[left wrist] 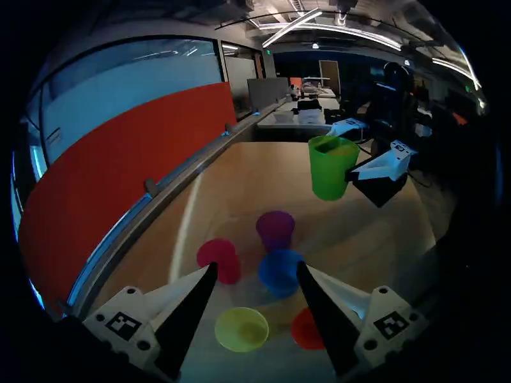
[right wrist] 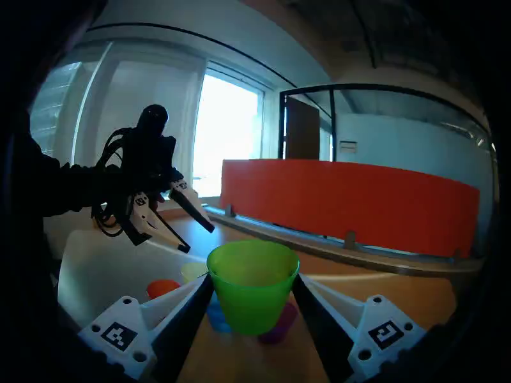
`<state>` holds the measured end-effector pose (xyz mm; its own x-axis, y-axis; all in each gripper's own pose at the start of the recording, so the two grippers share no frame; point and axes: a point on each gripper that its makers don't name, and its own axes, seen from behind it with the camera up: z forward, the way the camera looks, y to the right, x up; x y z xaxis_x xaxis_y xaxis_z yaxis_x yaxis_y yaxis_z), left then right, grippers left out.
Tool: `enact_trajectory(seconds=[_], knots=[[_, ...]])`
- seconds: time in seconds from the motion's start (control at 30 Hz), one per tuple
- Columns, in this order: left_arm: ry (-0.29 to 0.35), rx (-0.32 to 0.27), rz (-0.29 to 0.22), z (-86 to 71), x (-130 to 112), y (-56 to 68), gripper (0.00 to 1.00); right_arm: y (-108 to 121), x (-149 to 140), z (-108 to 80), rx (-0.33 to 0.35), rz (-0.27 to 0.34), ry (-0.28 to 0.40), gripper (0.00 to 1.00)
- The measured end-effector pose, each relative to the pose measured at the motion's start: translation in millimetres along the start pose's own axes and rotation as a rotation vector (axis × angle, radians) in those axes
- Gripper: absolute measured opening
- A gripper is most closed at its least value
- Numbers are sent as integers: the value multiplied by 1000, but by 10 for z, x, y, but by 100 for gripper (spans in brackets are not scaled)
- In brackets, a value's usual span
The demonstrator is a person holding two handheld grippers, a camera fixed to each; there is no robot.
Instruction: Pour water
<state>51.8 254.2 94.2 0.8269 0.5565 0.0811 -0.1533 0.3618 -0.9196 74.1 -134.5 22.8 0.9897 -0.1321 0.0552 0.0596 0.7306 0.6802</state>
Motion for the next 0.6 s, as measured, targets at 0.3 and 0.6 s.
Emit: enact_trajectory(seconds=[0.3, 0.6], knots=[[-61, -66, 18, 196, -86, 112, 92, 46, -67, 9, 3, -6, -16, 90], [-118, -102, 31, 394, -204, 213, 92, 96, -91, 13, 8, -5, -17, 90]])
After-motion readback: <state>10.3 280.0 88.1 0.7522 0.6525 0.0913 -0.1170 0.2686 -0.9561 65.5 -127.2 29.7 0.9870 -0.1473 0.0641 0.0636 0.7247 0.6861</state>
